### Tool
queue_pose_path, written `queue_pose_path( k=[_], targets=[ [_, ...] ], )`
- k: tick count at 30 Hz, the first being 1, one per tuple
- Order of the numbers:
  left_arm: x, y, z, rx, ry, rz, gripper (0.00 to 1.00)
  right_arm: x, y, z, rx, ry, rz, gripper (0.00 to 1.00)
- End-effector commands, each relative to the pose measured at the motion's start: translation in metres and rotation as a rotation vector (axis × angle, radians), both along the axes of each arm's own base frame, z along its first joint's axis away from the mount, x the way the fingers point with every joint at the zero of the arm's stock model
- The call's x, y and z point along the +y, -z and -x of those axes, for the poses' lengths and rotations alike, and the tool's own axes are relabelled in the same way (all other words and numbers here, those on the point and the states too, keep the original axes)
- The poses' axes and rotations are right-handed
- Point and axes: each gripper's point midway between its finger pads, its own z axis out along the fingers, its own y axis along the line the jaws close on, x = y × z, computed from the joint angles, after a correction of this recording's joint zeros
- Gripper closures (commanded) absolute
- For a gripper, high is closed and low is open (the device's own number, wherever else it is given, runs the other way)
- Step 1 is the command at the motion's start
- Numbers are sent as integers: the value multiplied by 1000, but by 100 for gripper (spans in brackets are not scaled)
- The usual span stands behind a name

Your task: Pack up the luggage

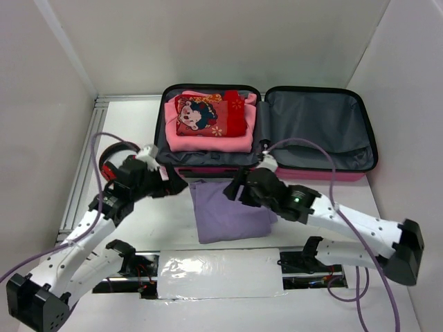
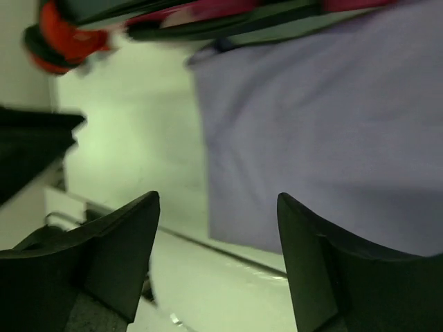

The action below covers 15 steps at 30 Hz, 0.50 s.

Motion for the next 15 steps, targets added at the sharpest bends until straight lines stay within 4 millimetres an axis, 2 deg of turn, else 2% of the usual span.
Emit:
queue_pose_path(
  k=[1,2,4,5,7,8,9,10,12,13,15],
  targets=[
    [-29,37,28,121,59,142,0,-55,47,10,64,46,133,22],
    [-29,43,29,123,59,142,0,-60,49,7,78,61,134,21],
    [-35,53,32,124,51,134,0,-82,66,8,90,80,162,21],
    [-37,63,33,154,45,120,0,-90,74,8,97,95,177,20],
    [-47,67,33,139,62,100,2,-100,99,15,146,65,222,17],
    [-51,75,33,162,61,83,2,-108,106,11,166,91,230,15],
    [-55,80,35,159,67,58,2,-114,121,16,212,86,260,14],
    [-60,81,33,151,63,60,2,-121,123,9,205,101,278,14],
    [-62,98,37,178,41,28,2,-127,130,6,217,98,291,11],
    [-64,100,35,171,32,37,2,-128,131,3,213,80,302,8],
    [-62,115,38,190,15,18,2,-130,128,-5,204,78,269,6]
  ],
)
